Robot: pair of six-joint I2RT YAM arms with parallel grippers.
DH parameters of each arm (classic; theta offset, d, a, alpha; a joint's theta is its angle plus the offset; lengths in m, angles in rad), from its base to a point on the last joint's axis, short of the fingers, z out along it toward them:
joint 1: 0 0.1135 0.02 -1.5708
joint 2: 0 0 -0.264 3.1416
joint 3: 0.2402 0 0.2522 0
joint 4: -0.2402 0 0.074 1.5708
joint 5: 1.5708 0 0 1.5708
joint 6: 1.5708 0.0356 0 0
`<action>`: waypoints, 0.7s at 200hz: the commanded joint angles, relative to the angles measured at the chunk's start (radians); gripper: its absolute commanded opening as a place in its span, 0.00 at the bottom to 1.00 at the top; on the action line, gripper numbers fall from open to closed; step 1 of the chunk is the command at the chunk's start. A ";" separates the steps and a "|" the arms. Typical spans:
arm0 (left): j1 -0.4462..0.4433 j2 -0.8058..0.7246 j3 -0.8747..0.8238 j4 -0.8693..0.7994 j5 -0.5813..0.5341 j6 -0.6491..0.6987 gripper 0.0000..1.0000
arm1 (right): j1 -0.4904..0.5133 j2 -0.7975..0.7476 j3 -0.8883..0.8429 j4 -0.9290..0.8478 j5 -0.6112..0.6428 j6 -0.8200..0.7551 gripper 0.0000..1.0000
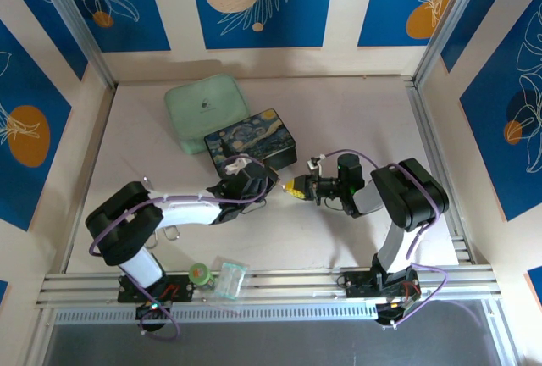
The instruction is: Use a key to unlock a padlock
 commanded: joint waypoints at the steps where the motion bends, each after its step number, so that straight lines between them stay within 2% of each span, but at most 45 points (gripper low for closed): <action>1: -0.029 0.002 0.023 0.178 0.114 -0.044 0.00 | 0.033 0.027 0.034 0.098 0.053 0.032 0.00; 38: -0.029 0.011 0.015 0.206 0.130 -0.054 0.00 | 0.019 0.095 0.048 0.239 0.027 0.098 0.00; 79: -0.026 -0.026 0.017 0.137 0.126 -0.020 0.00 | -0.033 0.084 0.038 0.144 -0.035 0.028 0.00; 104: -0.026 -0.014 0.006 0.164 0.129 -0.030 0.00 | -0.049 0.104 0.048 0.109 -0.089 0.014 0.00; 121: -0.026 -0.009 0.004 0.176 0.119 -0.031 0.00 | -0.039 0.144 0.050 0.165 -0.101 0.060 0.00; 140: -0.026 0.007 -0.009 0.224 0.103 -0.039 0.00 | -0.027 0.220 0.052 0.313 -0.107 0.172 0.00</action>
